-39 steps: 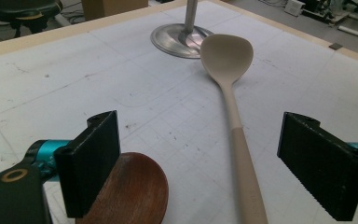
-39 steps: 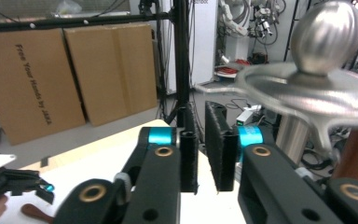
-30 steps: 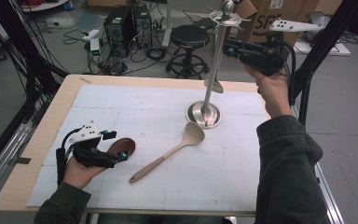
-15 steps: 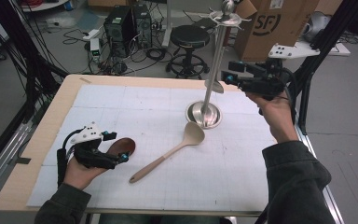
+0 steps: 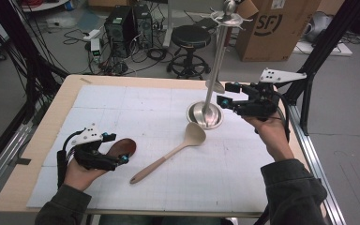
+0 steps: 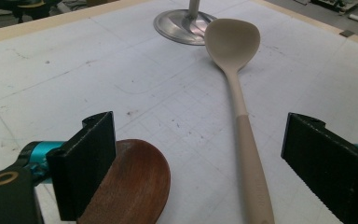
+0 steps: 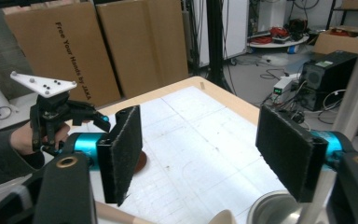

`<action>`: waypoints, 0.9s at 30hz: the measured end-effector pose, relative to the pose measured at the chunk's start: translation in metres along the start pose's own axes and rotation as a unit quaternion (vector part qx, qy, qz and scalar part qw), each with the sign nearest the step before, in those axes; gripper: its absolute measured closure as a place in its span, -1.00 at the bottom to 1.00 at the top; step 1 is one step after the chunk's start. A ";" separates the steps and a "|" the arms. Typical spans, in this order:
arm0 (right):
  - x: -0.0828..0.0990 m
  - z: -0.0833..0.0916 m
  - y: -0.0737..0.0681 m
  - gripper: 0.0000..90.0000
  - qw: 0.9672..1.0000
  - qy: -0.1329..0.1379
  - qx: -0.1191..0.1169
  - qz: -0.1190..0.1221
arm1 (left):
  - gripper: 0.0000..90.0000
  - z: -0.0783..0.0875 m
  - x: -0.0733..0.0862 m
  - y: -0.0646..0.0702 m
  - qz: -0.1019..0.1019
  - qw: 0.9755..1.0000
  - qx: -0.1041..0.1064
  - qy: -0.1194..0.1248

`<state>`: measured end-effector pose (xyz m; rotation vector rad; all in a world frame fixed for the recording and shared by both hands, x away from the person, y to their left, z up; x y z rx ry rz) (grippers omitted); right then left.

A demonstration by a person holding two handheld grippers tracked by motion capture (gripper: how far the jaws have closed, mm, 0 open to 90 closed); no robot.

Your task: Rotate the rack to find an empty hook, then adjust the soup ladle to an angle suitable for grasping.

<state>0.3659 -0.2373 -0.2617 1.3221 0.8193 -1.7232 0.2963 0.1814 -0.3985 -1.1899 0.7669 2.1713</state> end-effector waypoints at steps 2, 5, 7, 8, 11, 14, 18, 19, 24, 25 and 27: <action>0.007 -0.001 -0.002 -0.34 1.000 -0.004 -0.004 -0.003 | -0.76 0.000 0.001 -0.001 0.001 1.000 -0.001 -0.001; 0.018 -0.002 -0.005 -0.34 1.000 -0.008 -0.005 -0.006 | -0.76 0.000 0.000 -0.001 0.001 1.000 0.000 0.000; 0.023 -0.002 -0.006 -0.36 1.000 -0.011 -0.004 -0.008 | -0.76 0.000 0.001 -0.002 0.002 1.000 0.000 -0.001; 0.024 -0.002 -0.006 -0.36 1.000 -0.013 -0.003 -0.008 | -0.76 0.000 0.001 -0.002 0.002 1.000 0.001 0.000; 0.031 -0.001 -0.007 -0.38 1.000 -0.013 -0.002 -0.014 | -0.76 0.000 0.002 -0.002 0.001 1.000 -0.001 -0.002; 0.038 0.000 -0.010 -0.40 1.000 -0.012 -0.001 -0.017 | -0.76 -0.001 0.003 -0.003 0.000 1.000 0.000 -0.003; 0.048 0.001 -0.015 -0.42 1.000 -0.013 -0.002 -0.020 | -0.76 -0.001 0.004 -0.003 0.001 1.000 0.000 -0.004; 0.050 0.001 -0.017 -0.42 1.000 -0.013 -0.002 -0.022 | -0.76 -0.001 0.004 -0.003 -0.001 1.000 0.001 -0.006; 0.064 0.003 -0.021 -0.44 1.000 -0.010 -0.001 -0.024 | -0.74 -0.003 0.006 -0.003 0.002 1.000 -0.001 -0.010; 0.067 0.004 -0.022 -0.46 1.000 -0.011 0.000 -0.025 | -0.74 -0.003 0.006 -0.003 0.001 1.000 -0.002 -0.012; 0.072 0.004 -0.023 -0.46 0.999 -0.011 -0.001 -0.031 | -0.73 -0.003 0.006 -0.002 -0.003 1.000 0.000 -0.015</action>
Point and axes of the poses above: each handheld gripper's, and its own axes: z roughly backward along the jaws, x roughly out of its underside, y roughly to its right, the point moved 3 cm from there along -z, roughly forward along the jaws, and after that the axes turned 7 degrees about z, right-handed, at the moved point
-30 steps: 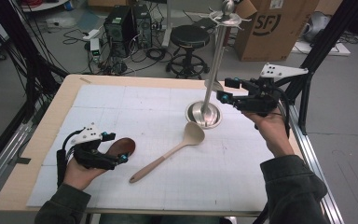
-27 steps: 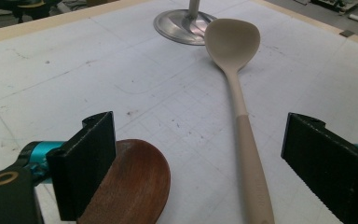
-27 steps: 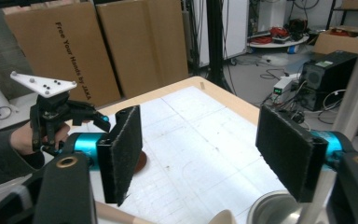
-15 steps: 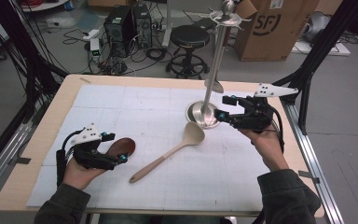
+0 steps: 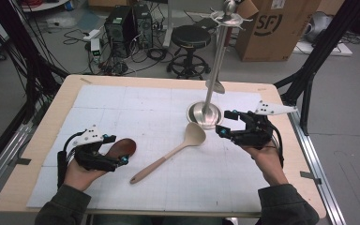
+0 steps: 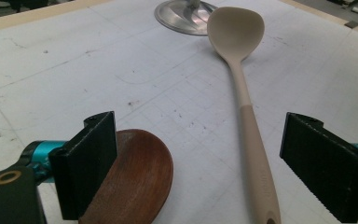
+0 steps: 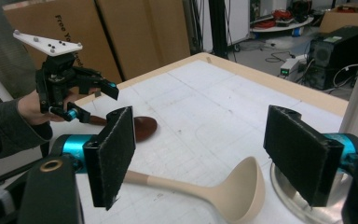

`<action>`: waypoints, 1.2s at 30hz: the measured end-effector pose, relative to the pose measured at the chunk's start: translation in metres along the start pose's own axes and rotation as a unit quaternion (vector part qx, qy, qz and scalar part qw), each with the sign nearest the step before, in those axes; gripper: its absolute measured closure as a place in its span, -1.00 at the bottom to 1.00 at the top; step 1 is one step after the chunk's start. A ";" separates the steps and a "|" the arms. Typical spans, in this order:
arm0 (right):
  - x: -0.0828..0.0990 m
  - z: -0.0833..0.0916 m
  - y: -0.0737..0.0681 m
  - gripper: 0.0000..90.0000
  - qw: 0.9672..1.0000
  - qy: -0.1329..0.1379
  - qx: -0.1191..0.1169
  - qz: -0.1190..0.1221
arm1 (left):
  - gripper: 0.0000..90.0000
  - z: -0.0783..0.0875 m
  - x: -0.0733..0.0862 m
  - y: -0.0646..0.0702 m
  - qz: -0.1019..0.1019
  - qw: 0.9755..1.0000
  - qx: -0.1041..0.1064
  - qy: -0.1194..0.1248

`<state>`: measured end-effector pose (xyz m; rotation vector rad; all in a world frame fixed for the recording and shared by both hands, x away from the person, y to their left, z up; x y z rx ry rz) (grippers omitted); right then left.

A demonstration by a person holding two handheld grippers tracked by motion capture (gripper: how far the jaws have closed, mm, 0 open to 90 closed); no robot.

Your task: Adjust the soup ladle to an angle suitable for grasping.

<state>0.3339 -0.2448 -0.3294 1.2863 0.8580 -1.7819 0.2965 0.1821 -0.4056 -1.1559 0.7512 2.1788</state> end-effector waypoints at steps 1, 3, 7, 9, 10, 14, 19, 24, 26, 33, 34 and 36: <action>0.003 0.000 0.000 -0.46 1.000 -0.001 -0.001 0.000 | -0.73 0.000 0.000 0.001 -0.002 1.000 0.002 -0.001; 0.007 0.001 -0.001 -0.46 1.000 -0.004 0.001 0.000 | -0.73 -0.002 0.001 0.002 -0.001 1.000 0.002 -0.002; 0.016 0.003 -0.003 -0.47 1.000 -0.007 0.003 -0.001 | -0.72 -0.003 0.003 0.004 -0.008 1.000 0.003 -0.009; 0.020 0.004 -0.004 -0.47 1.000 -0.007 0.004 -0.002 | -0.72 -0.004 0.004 0.005 -0.010 1.000 0.004 -0.011; 0.022 0.005 -0.004 -0.48 1.000 -0.008 0.005 -0.002 | -0.71 -0.004 0.005 0.005 -0.012 1.000 0.002 -0.013; 0.028 0.006 -0.005 -0.48 1.000 -0.007 0.008 -0.003 | -0.70 -0.007 0.007 0.007 -0.015 1.000 0.006 -0.022; 0.034 0.006 -0.006 -0.51 1.000 -0.017 0.014 -0.001 | -0.67 -0.010 0.010 0.008 -0.016 0.999 0.015 -0.029; 0.041 0.006 -0.007 -0.51 1.000 -0.015 0.015 -0.004 | -0.66 -0.013 0.012 0.010 -0.019 0.999 0.018 -0.037; 0.044 0.007 -0.007 -0.51 1.000 -0.018 0.018 -0.008 | -0.62 -0.014 0.014 0.011 -0.027 0.999 0.020 -0.043; 0.051 0.011 -0.005 -0.52 0.999 -0.022 0.030 -0.008 | -0.56 -0.018 0.017 0.015 -0.037 0.997 0.022 -0.058; 0.052 0.012 -0.005 -0.52 0.999 -0.023 0.032 -0.009 | -0.55 -0.018 0.017 0.016 -0.039 0.997 0.023 -0.058; 0.052 0.012 -0.005 -0.52 0.999 -0.022 0.035 -0.009 | -0.53 -0.019 0.017 0.017 -0.040 0.997 0.022 -0.059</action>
Point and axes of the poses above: each handheld gripper's, and its own axes: z roughly backward along the jaws, x roughly out of its underside, y roughly to its right, the point moved 3 cm from there along -z, roughly forward along the jaws, and after that the axes turned 7 degrees about z, right-handed, at the moved point
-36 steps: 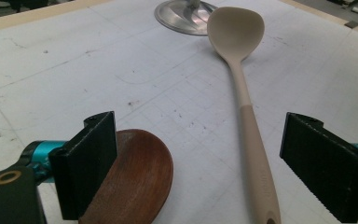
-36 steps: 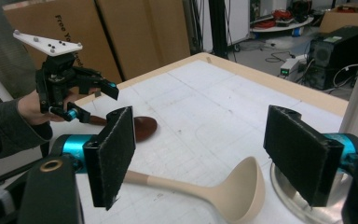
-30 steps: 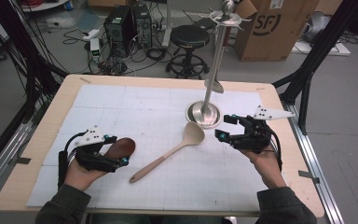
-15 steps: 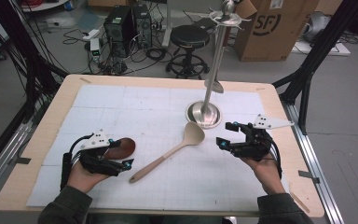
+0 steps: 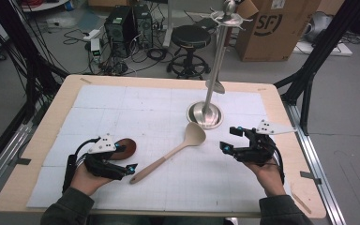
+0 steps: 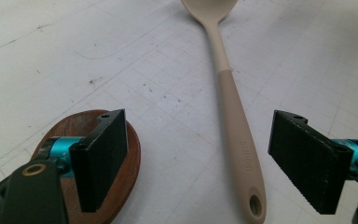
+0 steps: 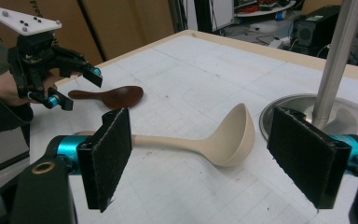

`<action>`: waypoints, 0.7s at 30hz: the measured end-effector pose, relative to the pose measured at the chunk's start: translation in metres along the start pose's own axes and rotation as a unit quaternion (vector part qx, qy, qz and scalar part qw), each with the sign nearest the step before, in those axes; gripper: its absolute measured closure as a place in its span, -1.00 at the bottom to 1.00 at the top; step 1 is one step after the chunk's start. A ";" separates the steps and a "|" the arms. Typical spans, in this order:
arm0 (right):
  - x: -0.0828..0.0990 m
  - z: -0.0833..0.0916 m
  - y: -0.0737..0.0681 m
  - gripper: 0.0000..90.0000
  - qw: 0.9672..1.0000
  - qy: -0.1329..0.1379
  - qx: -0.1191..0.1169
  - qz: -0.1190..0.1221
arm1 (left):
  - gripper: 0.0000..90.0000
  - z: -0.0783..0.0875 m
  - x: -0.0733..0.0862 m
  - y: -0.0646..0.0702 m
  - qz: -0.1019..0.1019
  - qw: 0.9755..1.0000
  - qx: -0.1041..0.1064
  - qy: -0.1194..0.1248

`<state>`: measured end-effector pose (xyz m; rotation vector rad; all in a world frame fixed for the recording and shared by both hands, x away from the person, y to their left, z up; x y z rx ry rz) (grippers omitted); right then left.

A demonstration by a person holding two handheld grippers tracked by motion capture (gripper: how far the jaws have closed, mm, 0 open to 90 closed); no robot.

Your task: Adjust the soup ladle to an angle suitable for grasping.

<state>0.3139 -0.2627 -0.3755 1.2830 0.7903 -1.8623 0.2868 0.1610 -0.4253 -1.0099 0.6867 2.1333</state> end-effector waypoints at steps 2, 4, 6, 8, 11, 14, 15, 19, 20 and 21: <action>0.000 -0.001 0.000 -0.52 1.000 -0.001 0.001 0.003 | -0.50 -0.001 0.001 0.001 -0.004 1.000 0.001 -0.004; 0.001 -0.002 -0.001 -0.52 1.000 -0.004 0.001 0.004 | -0.46 -0.003 0.001 0.004 -0.008 1.000 0.000 -0.008; 0.002 -0.003 -0.002 -0.53 1.000 -0.009 0.001 0.006 | -0.37 -0.004 0.002 0.006 -0.014 1.000 0.004 -0.010; 0.003 -0.004 -0.002 -0.52 1.000 -0.009 0.002 0.007 | -0.32 -0.005 0.003 0.006 -0.007 1.000 0.010 -0.005; 0.006 -0.004 -0.003 -0.52 1.000 -0.008 0.002 0.003 | -0.32 -0.008 0.005 0.008 -0.010 1.000 0.012 -0.011; 0.008 -0.005 -0.003 -0.52 1.000 -0.012 0.001 0.002 | -0.31 -0.010 0.006 0.010 -0.012 1.000 0.016 -0.014; 0.008 -0.006 -0.003 -0.52 1.000 -0.012 0.001 0.003 | -0.30 -0.011 0.007 0.011 -0.013 1.000 0.016 -0.017; 0.010 -0.010 -0.004 -0.52 1.000 -0.019 -0.001 0.006 | -0.26 -0.015 0.009 0.014 -0.027 0.999 0.009 -0.024; 0.011 -0.010 -0.004 -0.52 1.000 -0.020 -0.002 0.006 | -0.25 -0.016 0.009 0.015 -0.029 0.999 0.008 -0.025; 0.012 -0.011 -0.004 -0.52 1.000 -0.021 -0.003 0.006 | -0.23 -0.018 0.009 0.015 -0.030 0.999 0.009 -0.027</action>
Point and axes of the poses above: each handheld gripper's, and its own axes: z roughly backward along the jaws, x roughly out of its underside, y roughly to its right, the point moved 3 cm from there along -z, roughly forward along the jaws, and after that the axes turned 7 degrees about z, right-handed, at the moved point
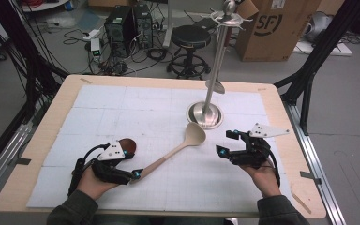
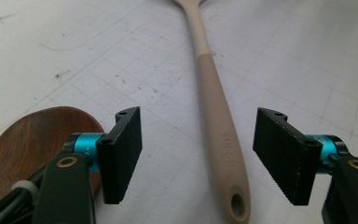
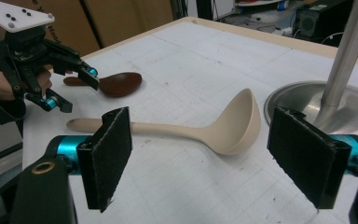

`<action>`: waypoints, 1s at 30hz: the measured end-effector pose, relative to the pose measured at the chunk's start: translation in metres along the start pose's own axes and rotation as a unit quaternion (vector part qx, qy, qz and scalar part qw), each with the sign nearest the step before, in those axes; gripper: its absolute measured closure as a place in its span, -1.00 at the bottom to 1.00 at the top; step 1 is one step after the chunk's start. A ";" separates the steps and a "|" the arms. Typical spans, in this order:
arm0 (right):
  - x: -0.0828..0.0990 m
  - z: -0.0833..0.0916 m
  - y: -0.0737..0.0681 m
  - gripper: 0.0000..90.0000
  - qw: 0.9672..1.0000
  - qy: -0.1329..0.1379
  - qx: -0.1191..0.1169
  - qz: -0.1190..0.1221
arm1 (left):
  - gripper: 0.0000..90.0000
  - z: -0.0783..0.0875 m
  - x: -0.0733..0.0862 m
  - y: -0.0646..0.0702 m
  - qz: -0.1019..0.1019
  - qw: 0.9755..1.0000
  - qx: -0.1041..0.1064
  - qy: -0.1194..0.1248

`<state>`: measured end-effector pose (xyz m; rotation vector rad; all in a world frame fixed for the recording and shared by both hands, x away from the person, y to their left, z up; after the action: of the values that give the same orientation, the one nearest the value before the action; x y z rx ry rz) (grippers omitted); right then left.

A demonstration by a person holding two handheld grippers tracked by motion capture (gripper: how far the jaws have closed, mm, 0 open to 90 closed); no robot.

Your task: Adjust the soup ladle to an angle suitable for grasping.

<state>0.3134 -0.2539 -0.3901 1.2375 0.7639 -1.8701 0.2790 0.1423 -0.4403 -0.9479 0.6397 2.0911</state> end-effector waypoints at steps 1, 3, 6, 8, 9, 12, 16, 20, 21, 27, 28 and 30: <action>0.001 -0.001 0.000 -0.52 1.000 -0.003 0.000 0.000 | -0.22 -0.001 0.000 0.000 -0.001 1.000 0.000 -0.002; 0.001 -0.002 -0.001 -0.52 1.000 -0.004 0.000 0.002 | -0.20 -0.003 0.001 0.000 0.000 1.000 0.000 -0.005; 0.001 -0.003 -0.001 -0.52 1.000 -0.004 0.000 0.003 | -0.16 -0.006 0.002 0.003 0.000 1.000 0.002 -0.011; 0.001 -0.003 -0.002 -0.52 1.000 -0.005 0.000 0.002 | -0.15 -0.008 0.003 0.004 0.000 1.000 0.005 -0.013; 0.002 -0.003 -0.001 -0.52 1.000 -0.005 0.000 0.003 | -0.14 -0.009 0.003 0.004 -0.001 1.000 0.004 -0.015; 0.002 -0.003 -0.001 -0.52 1.000 -0.004 0.001 0.001 | -0.11 -0.011 0.005 0.005 -0.003 1.000 0.004 -0.024; 0.002 -0.003 -0.002 -0.52 1.000 -0.005 0.002 0.003 | -0.05 -0.013 0.006 0.006 -0.003 1.000 0.006 -0.028; 0.002 -0.003 -0.001 -0.52 1.000 -0.005 0.002 0.003 | 0.01 -0.016 0.007 0.006 -0.004 0.999 0.010 -0.037; 0.002 -0.003 -0.001 -0.52 1.000 -0.005 0.002 0.003 | 0.03 -0.016 0.007 0.006 -0.003 0.999 0.013 -0.038; 0.002 -0.003 -0.002 -0.52 1.000 -0.003 0.001 0.002 | 0.13 -0.018 0.008 0.008 -0.004 0.999 0.025 -0.049; 0.002 -0.004 -0.002 -0.52 1.000 -0.003 0.002 0.003 | 0.14 -0.019 0.009 0.009 -0.004 0.998 0.027 -0.048; 0.003 -0.004 -0.001 -0.52 1.000 -0.004 0.002 0.003 | 0.16 -0.020 0.009 0.010 -0.006 0.998 0.030 -0.051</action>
<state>0.3134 -0.2507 -0.3937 1.2329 0.7522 -1.8704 0.2754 0.1266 -0.4578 -0.8042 0.6375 2.0838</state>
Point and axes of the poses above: each handheld gripper's, and its own axes: z roughly backward along the jaws, x roughly out of its underside, y roughly to its right, the point moved 3 cm from there along -z, roughly forward along the jaws, and after that the axes turned 7 degrees about z, right-handed, at the moved point
